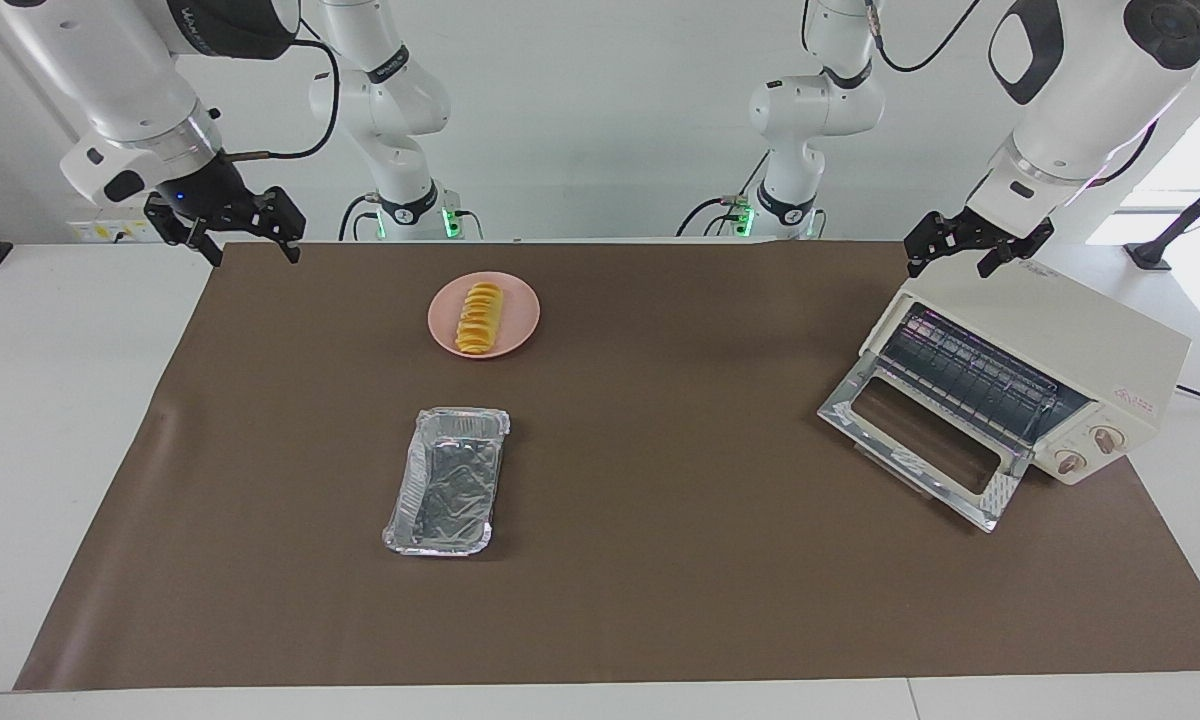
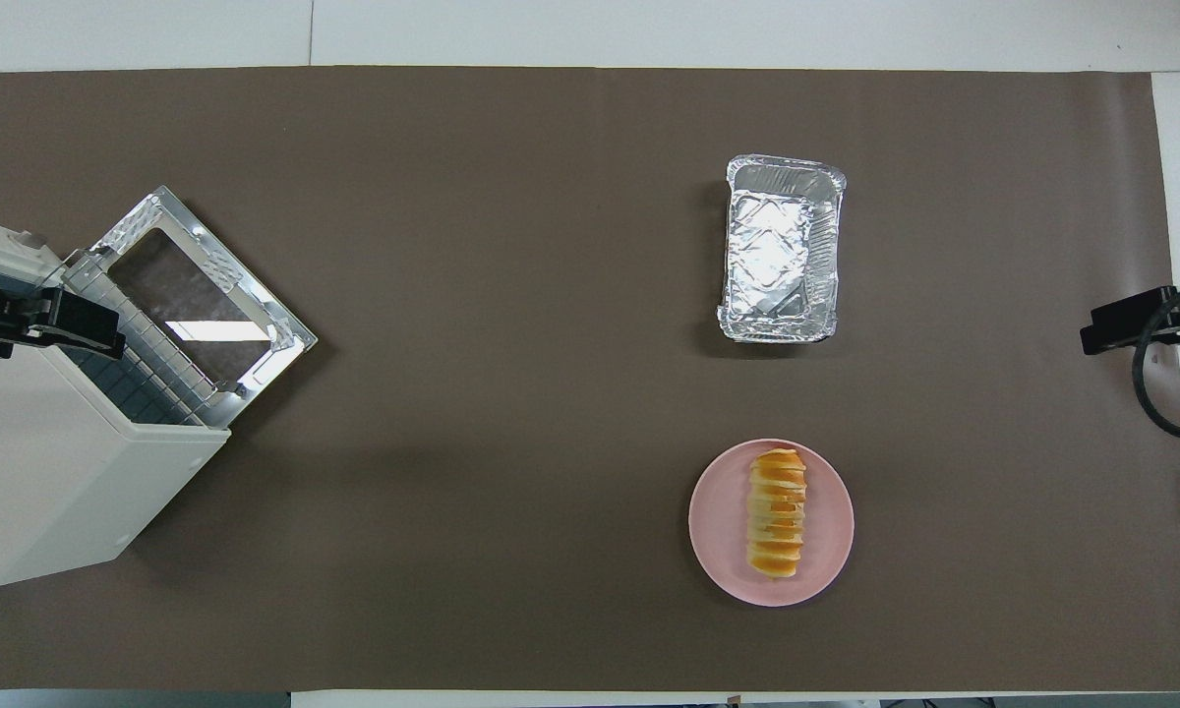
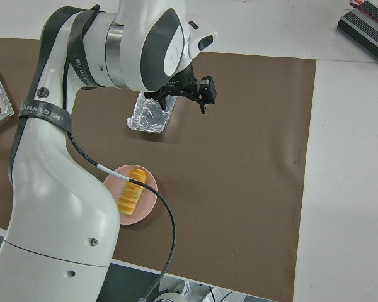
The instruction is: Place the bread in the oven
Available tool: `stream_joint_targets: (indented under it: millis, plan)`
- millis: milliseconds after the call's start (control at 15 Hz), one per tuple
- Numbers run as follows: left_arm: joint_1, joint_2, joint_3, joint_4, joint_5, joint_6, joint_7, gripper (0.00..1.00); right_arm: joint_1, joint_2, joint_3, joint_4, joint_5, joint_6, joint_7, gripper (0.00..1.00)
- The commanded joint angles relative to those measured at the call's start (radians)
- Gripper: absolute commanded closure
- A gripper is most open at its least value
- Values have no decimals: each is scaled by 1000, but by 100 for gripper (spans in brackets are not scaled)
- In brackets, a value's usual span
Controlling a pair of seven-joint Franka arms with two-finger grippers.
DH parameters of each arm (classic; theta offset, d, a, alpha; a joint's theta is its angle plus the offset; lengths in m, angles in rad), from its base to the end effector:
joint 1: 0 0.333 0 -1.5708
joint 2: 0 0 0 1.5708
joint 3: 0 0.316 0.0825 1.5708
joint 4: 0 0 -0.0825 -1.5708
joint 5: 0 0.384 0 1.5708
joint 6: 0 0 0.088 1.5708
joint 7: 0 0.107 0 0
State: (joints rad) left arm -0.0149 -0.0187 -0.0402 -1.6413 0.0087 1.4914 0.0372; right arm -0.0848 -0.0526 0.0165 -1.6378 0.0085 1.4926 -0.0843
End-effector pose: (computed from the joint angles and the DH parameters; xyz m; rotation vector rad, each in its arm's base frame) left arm 0.5368 -0.0288 0.5954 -3.1209 0.1439 0.2051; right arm 0.5275 -0.0349 0.6152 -3.1235 -0.0253 0.1434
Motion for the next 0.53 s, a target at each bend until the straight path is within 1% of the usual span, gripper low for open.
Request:
stream_joint_targets:
  millis: [0, 199, 266, 332, 465]
  plan:
    - [3, -20, -1, -12, 7, 1, -2, 0, -4, -4, 3, -4, 1, -8, 9, 0]
    - [3, -20, 0, -12, 7, 1, -2, 0, -7, -13, 5, -11, 5, -32, 11, 0]
    - [3, -20, 0, -12, 7, 3, -2, 0, -3, -24, 5, -28, 11, -41, 14, 0]
    - [3, -20, 0, -12, 7, 1, -2, 0, 2, -41, 5, -65, 24, -35, 17, 0]
    - [3, -20, 0, -12, 7, 1, -2, 0, 46, -88, 5, -161, 45, -2, 56, 0]
